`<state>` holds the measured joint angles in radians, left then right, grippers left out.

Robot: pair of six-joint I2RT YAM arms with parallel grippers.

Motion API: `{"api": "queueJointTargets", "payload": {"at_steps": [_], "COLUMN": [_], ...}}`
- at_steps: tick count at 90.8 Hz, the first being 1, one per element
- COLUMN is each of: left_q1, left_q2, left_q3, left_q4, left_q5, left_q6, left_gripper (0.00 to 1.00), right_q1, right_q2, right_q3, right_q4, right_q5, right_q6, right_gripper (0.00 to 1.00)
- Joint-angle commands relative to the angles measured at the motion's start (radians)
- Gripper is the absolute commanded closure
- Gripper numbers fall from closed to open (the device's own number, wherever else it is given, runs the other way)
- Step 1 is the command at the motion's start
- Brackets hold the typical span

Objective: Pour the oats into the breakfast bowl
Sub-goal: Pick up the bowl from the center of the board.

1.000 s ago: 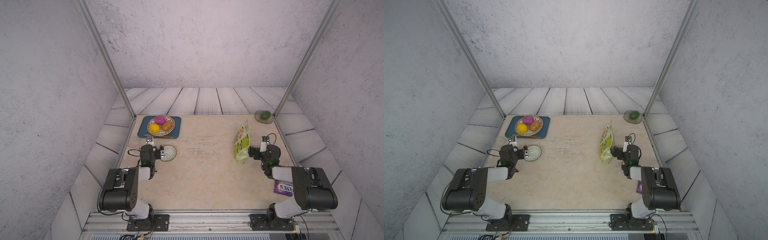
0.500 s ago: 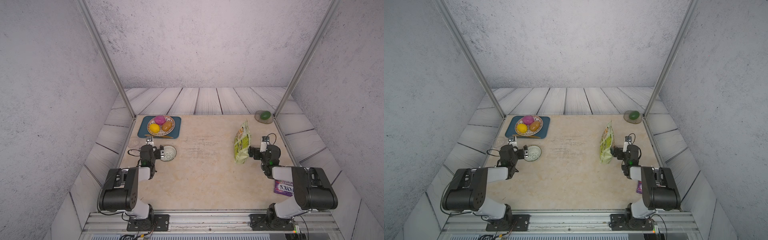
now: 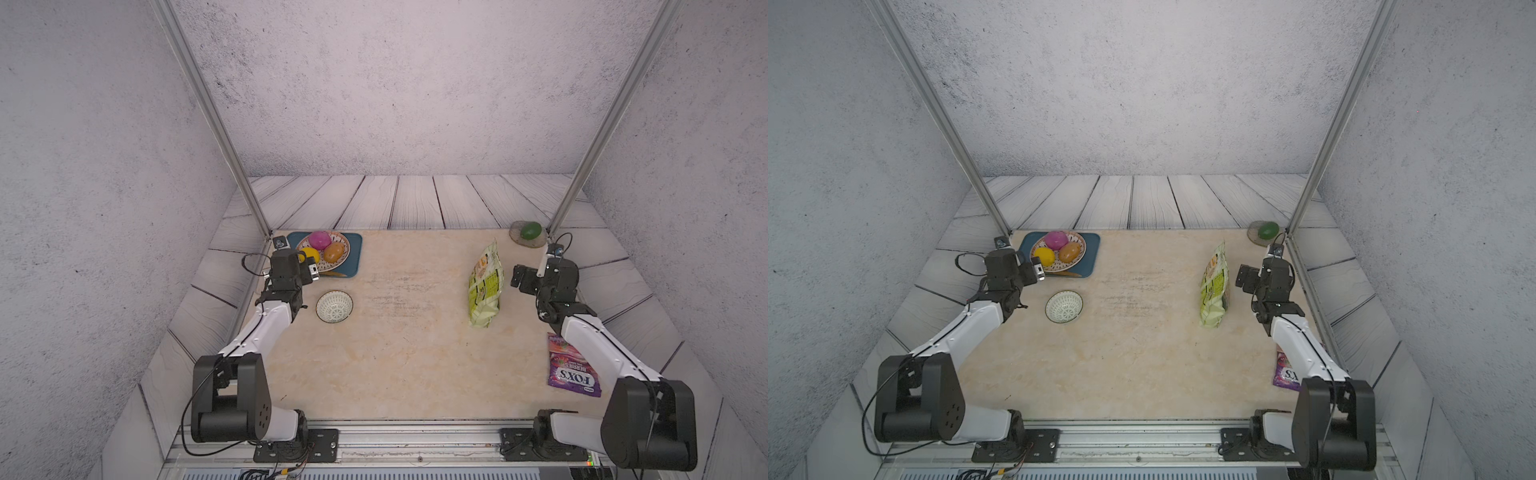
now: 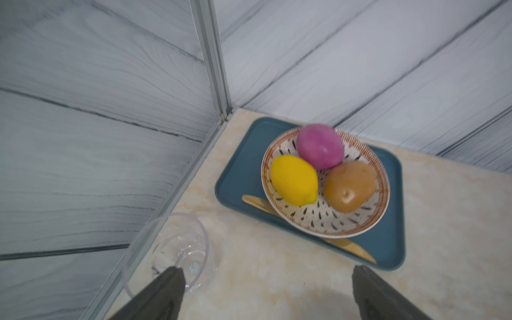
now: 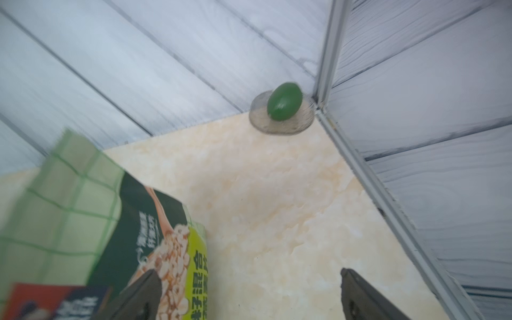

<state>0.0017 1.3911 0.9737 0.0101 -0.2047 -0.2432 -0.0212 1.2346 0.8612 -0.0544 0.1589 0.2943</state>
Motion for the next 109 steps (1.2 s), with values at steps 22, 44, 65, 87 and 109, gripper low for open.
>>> {"api": "queueJointTargets", "payload": {"at_steps": [22,44,65,87,109], "left_q1": [0.075,0.075,0.073,0.070,0.067], "left_q2": [-0.140,-0.196,-0.102,0.014,0.148], "left_q3": [0.062,-0.022,-0.081,-0.065,-0.012], "left_q4": [-0.490,-0.613,-0.664,-0.599,-0.578], "left_q5": [0.034,0.390,0.501,0.572,0.553], "left_q6": [-0.379,-0.305,-0.300,-0.321,-0.340], "left_gripper": [0.00,0.09,0.31,0.41,0.52], "right_q1": [-0.054,-0.089,-0.088,-0.090,-0.088], "right_q2": [-0.064,-0.091,-0.091,-0.119,-0.126], "right_q3": [0.189,0.270,0.320,0.303,0.321], "right_q4": [-0.817,-0.879,-0.941,-0.923,-0.953], "right_q5": [0.136,-0.066,-0.218,-0.307,-0.317], "right_q6": [0.427,0.306,0.279,0.296,0.283], "right_gripper": [0.01,0.01,0.01,0.01,0.01]}}
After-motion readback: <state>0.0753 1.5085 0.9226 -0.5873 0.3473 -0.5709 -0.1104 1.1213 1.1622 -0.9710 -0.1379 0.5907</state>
